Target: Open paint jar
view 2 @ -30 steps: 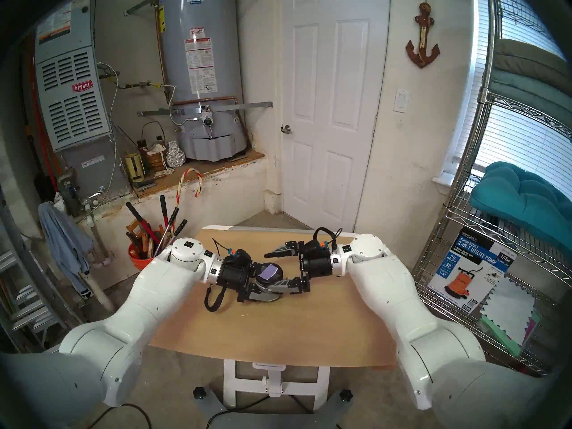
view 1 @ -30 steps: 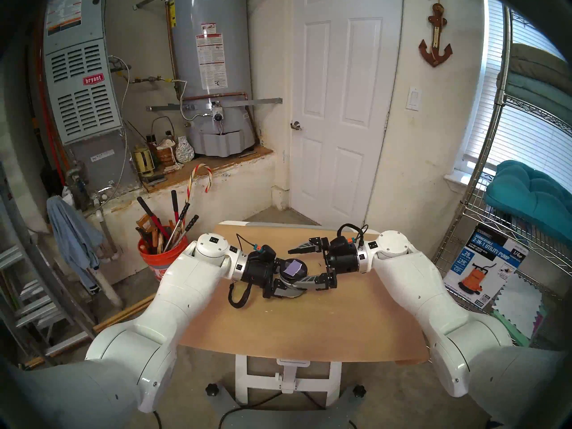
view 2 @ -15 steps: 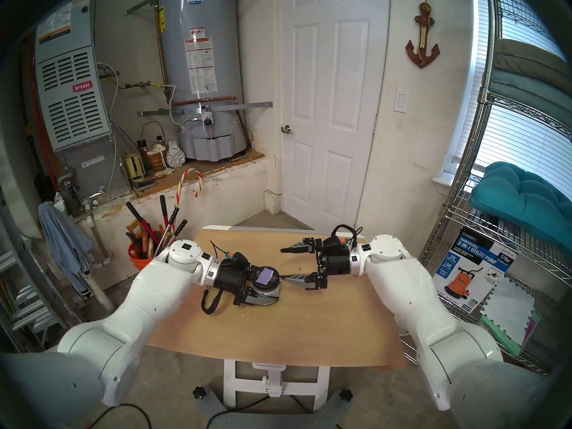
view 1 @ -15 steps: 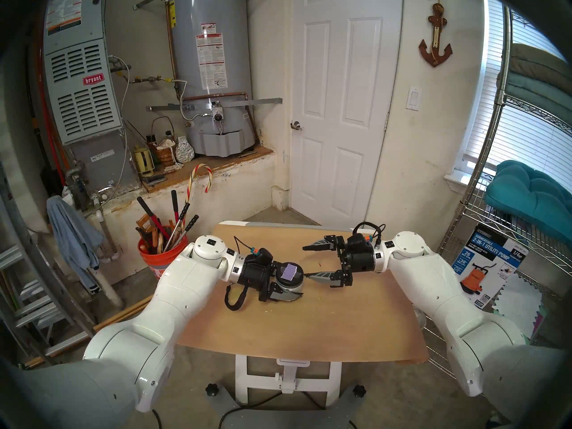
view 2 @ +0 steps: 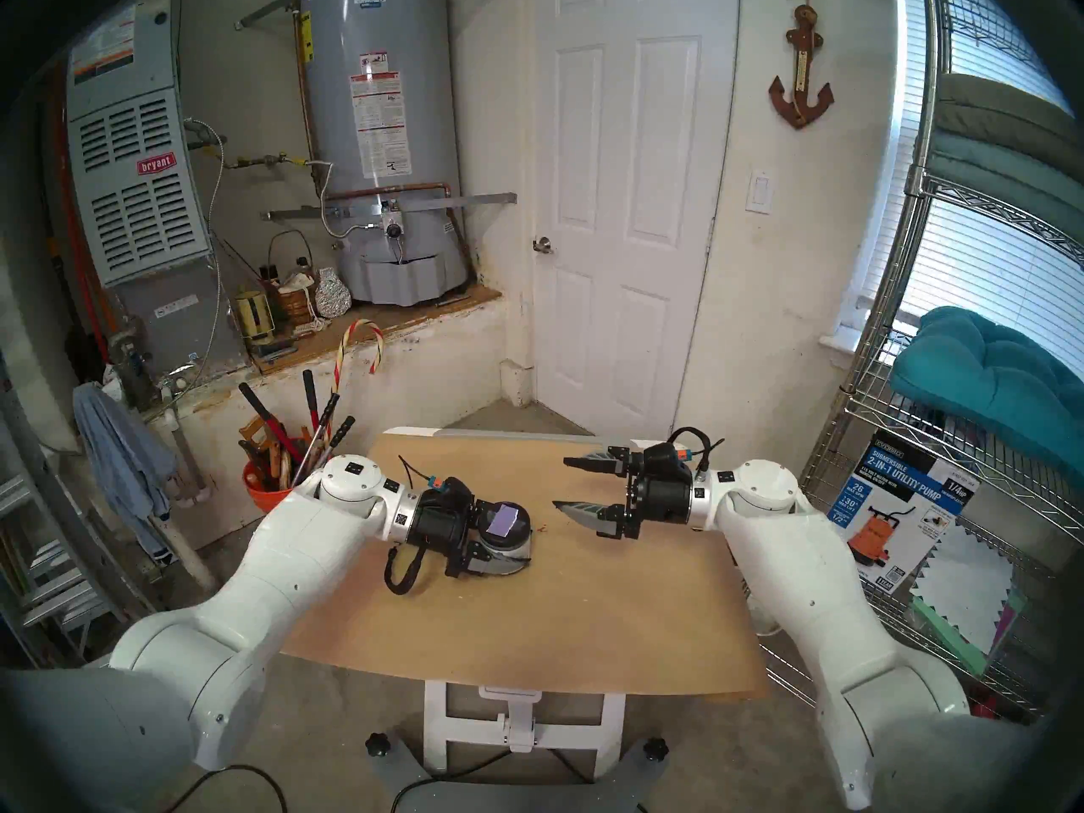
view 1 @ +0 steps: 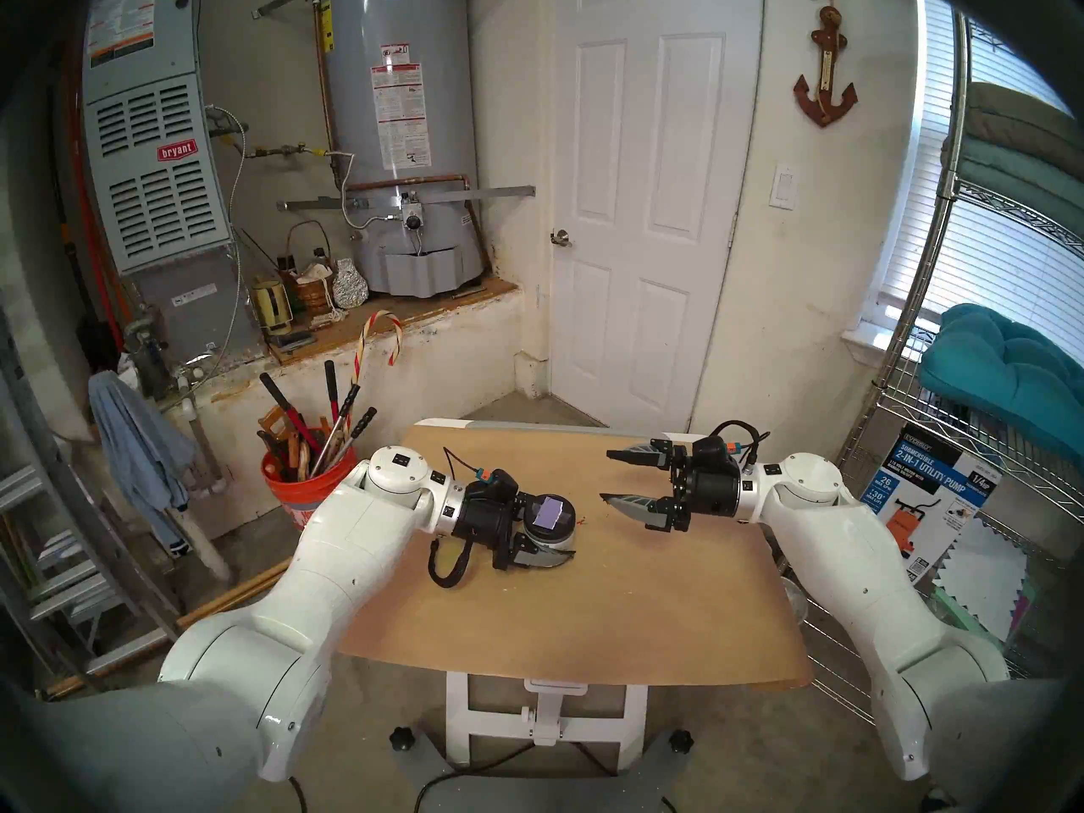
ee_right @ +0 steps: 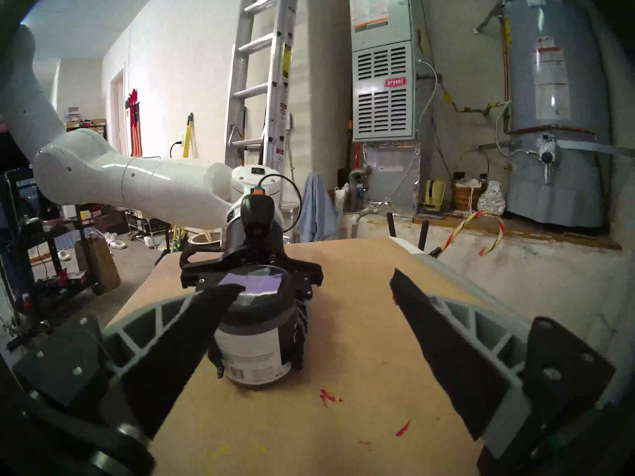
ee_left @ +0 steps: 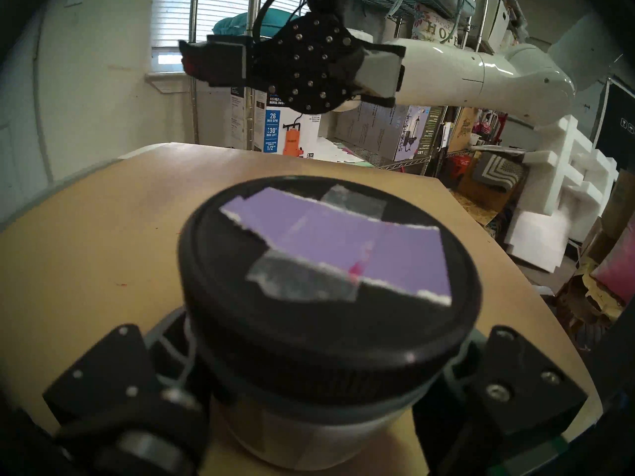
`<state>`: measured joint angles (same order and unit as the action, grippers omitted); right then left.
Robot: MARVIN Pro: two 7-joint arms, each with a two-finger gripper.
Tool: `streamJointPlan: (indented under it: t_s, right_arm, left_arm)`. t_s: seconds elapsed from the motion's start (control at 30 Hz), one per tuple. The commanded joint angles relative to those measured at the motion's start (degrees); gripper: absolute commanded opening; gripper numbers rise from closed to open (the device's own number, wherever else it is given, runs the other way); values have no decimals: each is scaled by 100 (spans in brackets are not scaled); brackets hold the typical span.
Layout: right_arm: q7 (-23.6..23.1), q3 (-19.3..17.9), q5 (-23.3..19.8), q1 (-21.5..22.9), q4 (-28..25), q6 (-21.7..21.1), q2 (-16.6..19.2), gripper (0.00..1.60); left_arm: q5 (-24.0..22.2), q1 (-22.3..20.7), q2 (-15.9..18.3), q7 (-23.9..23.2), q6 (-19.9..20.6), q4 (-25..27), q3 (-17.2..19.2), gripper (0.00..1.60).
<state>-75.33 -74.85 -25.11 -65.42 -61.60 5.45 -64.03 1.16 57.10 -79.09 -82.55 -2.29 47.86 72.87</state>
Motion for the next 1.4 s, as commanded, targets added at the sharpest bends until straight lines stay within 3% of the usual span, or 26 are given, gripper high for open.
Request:
streamJointPlan:
  t_s: [0.0, 0.93, 1.37]
  right_arm:
    - [363, -60, -69, -693, -738, -73, -63, 160]
    - [2108, -499, -85, -2579, -2896, -603, -309, 160]
    - [3299, -477, 246, -3408, -3788, -469, -727, 160]
  left_arm:
    - [13, -81, -30, 68, 6, -4, 15, 0]
    - [56, -114, -52, 237, -50, -71, 68, 0]
    - [73, -156, -71, 307, -67, -143, 83, 0]
